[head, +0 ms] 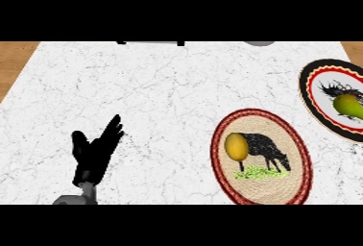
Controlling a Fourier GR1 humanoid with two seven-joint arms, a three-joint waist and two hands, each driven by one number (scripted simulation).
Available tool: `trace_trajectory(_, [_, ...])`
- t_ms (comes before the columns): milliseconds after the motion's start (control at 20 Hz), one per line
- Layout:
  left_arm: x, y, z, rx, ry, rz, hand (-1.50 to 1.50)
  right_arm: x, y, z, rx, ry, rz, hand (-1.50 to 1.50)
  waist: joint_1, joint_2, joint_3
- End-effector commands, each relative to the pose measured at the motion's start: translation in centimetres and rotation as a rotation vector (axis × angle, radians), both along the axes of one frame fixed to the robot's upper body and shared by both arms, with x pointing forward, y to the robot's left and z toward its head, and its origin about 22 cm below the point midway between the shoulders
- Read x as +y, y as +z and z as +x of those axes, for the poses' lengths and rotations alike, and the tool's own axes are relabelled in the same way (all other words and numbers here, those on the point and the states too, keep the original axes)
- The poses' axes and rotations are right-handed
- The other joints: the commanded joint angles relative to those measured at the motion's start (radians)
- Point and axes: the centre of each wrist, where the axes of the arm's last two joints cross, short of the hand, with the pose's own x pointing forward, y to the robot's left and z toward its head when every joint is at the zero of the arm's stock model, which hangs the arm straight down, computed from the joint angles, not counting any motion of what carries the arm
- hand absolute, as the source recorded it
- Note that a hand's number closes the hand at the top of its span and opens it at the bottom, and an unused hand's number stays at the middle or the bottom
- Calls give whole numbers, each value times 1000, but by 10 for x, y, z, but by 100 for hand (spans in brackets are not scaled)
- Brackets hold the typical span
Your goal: Pick the pear from the placemat and place it in the plate
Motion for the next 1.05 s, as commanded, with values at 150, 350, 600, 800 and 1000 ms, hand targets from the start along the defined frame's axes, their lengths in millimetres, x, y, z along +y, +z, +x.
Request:
trace_trajectory(150, [16, -4, -11, 12, 7, 0, 0, -27, -13, -49, 32, 151, 22, -150, -5, -6, -1])
trace_trajectory(350, [8, -13, -3, 18, 12, 4, 0, -37, -14, -69, 75, 194, -26, -150, -18, -7, -2])
trace_trajectory(600, [22, -1, -7, 15, 5, 1, 0, -37, -41, -100, 96, 194, -82, -150, -21, -12, -2])
trace_trajectory(800, [7, -1, 0, 8, 39, 8, 0, -36, -49, -109, 121, 198, -87, -150, -30, -15, -4])
trace_trajectory(1000, [12, -6, -14, 17, 20, 10, 0, -46, -33, -111, 130, 189, -98, -150, -25, -16, -4])
